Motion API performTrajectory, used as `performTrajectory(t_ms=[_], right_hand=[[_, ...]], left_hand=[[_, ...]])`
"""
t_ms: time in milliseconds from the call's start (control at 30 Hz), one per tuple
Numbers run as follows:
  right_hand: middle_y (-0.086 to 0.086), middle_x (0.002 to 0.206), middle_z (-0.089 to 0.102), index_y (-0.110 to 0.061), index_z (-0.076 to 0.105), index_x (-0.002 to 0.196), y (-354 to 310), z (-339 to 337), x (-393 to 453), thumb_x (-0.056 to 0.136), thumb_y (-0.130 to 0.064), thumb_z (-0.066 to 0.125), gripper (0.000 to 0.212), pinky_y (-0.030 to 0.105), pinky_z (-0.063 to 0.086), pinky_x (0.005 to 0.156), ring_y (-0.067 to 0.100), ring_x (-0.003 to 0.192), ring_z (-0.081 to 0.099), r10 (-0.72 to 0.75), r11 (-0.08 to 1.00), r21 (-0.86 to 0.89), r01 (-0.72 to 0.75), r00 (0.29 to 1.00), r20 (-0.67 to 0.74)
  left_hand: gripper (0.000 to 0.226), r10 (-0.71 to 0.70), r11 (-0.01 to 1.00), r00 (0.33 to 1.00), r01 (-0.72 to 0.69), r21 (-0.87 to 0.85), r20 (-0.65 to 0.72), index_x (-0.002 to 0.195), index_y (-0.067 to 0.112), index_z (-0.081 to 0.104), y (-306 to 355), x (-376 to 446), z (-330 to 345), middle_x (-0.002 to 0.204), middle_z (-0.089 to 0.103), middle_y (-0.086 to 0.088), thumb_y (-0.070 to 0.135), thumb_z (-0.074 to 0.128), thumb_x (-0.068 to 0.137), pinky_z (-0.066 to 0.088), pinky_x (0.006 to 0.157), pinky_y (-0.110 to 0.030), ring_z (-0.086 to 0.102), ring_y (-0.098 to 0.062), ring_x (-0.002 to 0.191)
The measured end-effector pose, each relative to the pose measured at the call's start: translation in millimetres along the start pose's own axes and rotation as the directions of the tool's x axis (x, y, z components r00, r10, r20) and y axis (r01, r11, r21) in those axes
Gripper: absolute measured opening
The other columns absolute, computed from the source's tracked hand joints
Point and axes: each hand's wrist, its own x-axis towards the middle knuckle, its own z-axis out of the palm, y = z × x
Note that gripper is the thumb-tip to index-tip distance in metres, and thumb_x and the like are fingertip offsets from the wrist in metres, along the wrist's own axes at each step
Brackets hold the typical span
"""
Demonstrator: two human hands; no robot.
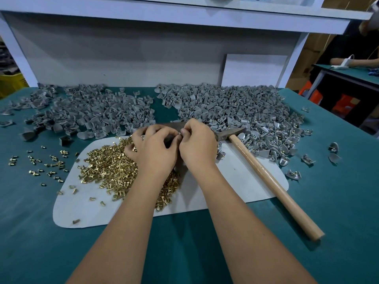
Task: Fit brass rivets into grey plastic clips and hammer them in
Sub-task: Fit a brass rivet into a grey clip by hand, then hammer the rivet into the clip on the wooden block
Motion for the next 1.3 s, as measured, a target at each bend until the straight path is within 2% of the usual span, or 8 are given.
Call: performTrajectory(t_ms=[233,367,533,733,867,1033,1167,1300], right_hand=[[-0.011,0.096,0.066,-0.030,0.064,0.106,10,-41,-6,0.095,-0.022,0.050,0.019,0.035,0.054,0.072,0.011,0.082,0.061,0.010,0.993,0.112,-0.023,0.993,0.115],[0.003,0.103,0.064,-0.018,0.065,0.107,43,-85,-7,0.095,-0.030,0.048,0.024,0.034,0.047,0.070,0.026,0.092,0.058,0.091,0.914,-0.386,-0.125,0.990,-0.107],[0.016,0.121,0.054,-0.005,0.056,0.118,60,-94,-22,0.094,-0.034,0.050,0.038,0.040,0.044,0.083,0.035,0.113,0.048,0.320,0.688,-0.706,-0.168,0.943,0.088],[0.016,0.113,0.060,-0.003,0.045,0.114,56,-85,-18,0.092,-0.014,0.051,0.025,0.036,0.045,0.072,0.034,0.105,0.057,0.279,0.725,-0.665,-0.180,0.959,0.045],[0.003,0.071,0.054,-0.014,0.028,0.096,44,-96,-15,0.090,-0.009,0.053,0.027,0.025,0.020,0.044,0.020,0.048,0.040,0.164,0.830,-0.530,-0.177,0.984,-0.071],[-0.002,0.085,0.053,-0.032,0.041,0.135,8,-96,-27,0.089,-0.013,0.057,0.052,0.024,0.021,0.047,0.019,0.059,0.038,-0.164,0.883,-0.451,0.126,0.985,-0.046],[-0.004,0.078,0.040,-0.048,0.025,0.144,-9,-86,-33,0.089,-0.016,0.057,0.070,0.023,0.012,0.044,0.019,0.058,0.034,-0.207,0.826,-0.529,0.195,0.978,0.037],[-0.002,0.085,0.052,-0.050,0.021,0.144,-8,-81,-39,0.091,-0.014,0.053,0.072,0.026,0.014,0.044,0.021,0.062,0.036,-0.188,0.806,-0.557,0.199,0.979,0.077]], left_hand=[[0.008,-0.007,1.000,1.000,0.007,-0.012,0.001,0.086,0.040,0.063,-2,4,1,0.131,0.052,0.017,0.045,0.060,0.091,0.015,0.105,-0.053,0.021,-0.020,0.134],[0.007,-0.016,1.000,0.999,0.015,-0.016,-0.042,0.084,0.042,0.062,-3,7,2,0.131,0.054,0.014,0.045,0.060,0.091,0.013,0.104,-0.054,0.021,-0.020,0.134],[0.006,-0.040,0.999,0.999,0.039,-0.024,-0.028,0.085,0.043,0.063,-2,8,3,0.133,0.052,0.015,0.044,0.061,0.090,0.008,0.104,-0.052,0.019,-0.019,0.135],[0.011,-0.077,0.992,0.997,0.079,-0.095,0.015,0.077,0.045,0.062,-2,7,1,0.132,0.050,0.019,0.042,0.063,0.088,0.010,0.107,-0.055,0.017,-0.016,0.135],[0.009,-0.063,0.997,0.998,0.062,-0.053,-0.014,0.079,0.042,0.063,-2,7,4,0.131,0.051,0.019,0.043,0.062,0.087,0.012,0.106,-0.054,0.019,-0.018,0.134],[0.008,-0.018,0.999,0.996,0.020,0.026,-0.083,0.079,0.044,0.059,-3,6,8,0.127,0.054,0.021,0.045,0.062,0.086,0.012,0.101,-0.051,0.024,-0.020,0.133],[0.013,-0.032,0.999,0.994,0.030,-0.023,-0.105,0.076,0.048,0.056,-2,4,10,0.126,0.055,0.021,0.044,0.064,0.084,0.008,0.096,-0.043,0.024,-0.019,0.133],[0.016,-0.036,0.997,0.995,0.029,-0.071,-0.094,0.074,0.048,0.056,-3,4,9,0.126,0.054,0.022,0.041,0.067,0.084,0.005,0.091,-0.038,0.024,-0.017,0.132]])
